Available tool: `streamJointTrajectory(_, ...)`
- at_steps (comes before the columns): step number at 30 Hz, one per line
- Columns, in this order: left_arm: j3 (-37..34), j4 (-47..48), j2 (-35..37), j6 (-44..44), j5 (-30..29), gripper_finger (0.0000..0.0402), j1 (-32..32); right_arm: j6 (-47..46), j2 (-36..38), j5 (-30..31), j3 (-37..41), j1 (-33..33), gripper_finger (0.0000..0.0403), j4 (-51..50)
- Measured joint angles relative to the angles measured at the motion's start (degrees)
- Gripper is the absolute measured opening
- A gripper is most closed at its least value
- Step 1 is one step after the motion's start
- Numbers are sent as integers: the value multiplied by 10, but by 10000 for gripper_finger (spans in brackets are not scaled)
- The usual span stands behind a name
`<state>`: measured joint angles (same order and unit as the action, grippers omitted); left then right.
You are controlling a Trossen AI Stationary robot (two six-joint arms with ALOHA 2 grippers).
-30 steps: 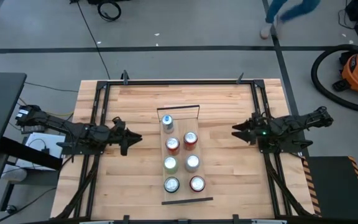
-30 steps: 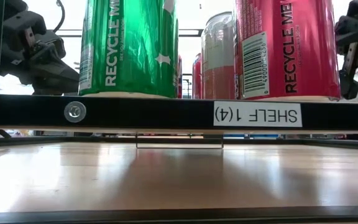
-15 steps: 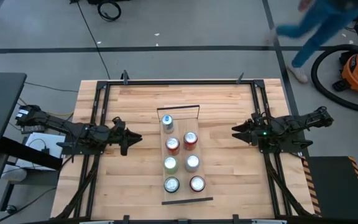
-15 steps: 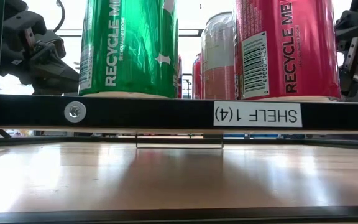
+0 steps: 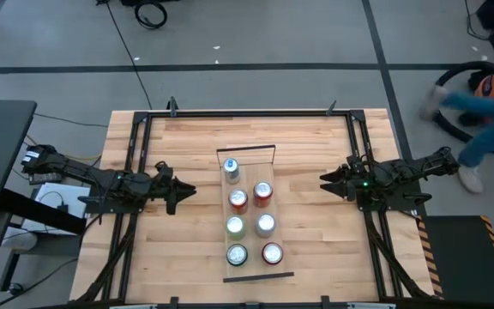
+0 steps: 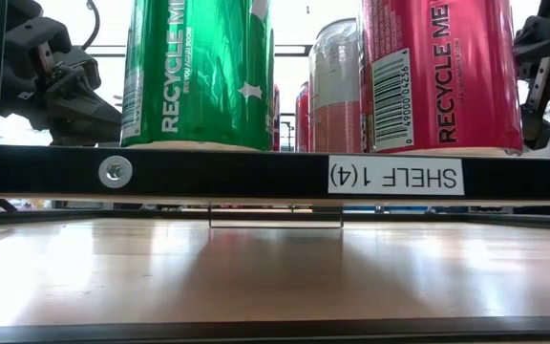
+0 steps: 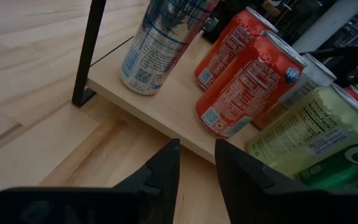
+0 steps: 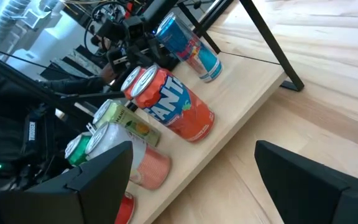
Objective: Place canned beverage on shelf
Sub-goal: Return to Home Position
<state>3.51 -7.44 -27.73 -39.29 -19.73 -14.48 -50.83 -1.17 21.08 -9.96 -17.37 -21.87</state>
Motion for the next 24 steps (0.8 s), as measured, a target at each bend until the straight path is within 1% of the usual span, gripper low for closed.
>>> streamJointTrajectory(24, 0, 0, 0, 0, 0, 110, 5, 0, 0, 0, 0, 0, 348, 0)
